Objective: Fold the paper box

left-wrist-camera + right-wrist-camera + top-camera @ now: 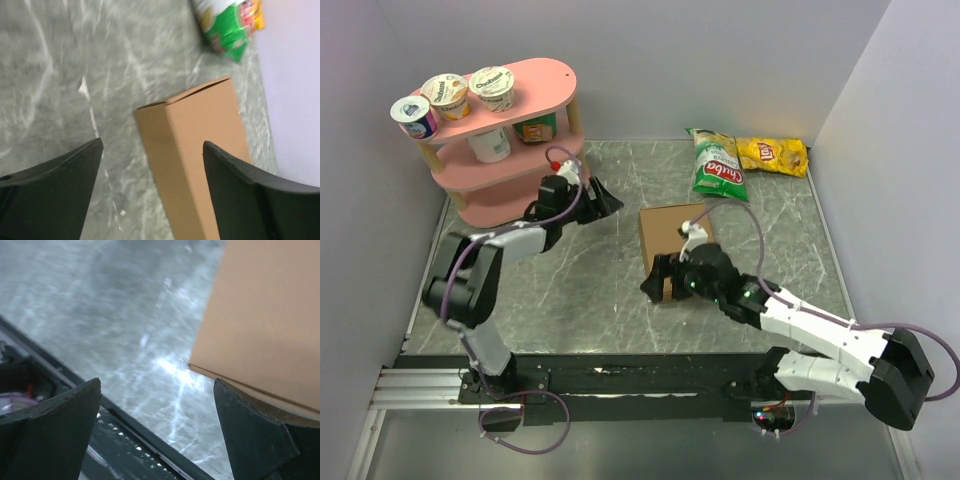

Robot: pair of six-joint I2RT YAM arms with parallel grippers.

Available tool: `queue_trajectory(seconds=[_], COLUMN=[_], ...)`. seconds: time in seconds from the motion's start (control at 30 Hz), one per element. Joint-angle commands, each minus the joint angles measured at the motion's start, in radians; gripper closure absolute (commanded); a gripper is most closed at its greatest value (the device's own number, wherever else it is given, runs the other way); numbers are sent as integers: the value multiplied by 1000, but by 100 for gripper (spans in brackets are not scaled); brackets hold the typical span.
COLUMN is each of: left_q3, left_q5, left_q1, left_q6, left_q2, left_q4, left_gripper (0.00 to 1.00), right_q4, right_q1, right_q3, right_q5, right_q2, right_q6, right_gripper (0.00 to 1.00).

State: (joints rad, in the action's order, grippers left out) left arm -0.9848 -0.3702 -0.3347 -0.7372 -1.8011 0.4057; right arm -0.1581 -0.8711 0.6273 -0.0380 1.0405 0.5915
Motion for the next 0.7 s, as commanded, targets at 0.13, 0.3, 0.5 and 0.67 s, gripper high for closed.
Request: queue_trajectory(seconds=[0.13, 0.3, 0.5, 0.67], left_q3=[83, 129, 153, 115], left_q5=[279, 367, 432, 433], left_q1=[-61, -61, -23, -21], left_q6=[245, 268, 271, 268], left_q2=[398, 617, 821, 888], left_q4=[-145, -243, -399, -574], left_gripper=[4, 1, 4, 4], right_q4=[-23, -43, -78, -133], right_q1=[323, 586, 831, 926], right_q3=[192, 174, 63, 20], right_q5=[240, 292, 303, 227], right_q2=[75, -14, -270, -451], right_q6=[-162, -171, -219, -268], right_gripper=[0, 0, 0, 0])
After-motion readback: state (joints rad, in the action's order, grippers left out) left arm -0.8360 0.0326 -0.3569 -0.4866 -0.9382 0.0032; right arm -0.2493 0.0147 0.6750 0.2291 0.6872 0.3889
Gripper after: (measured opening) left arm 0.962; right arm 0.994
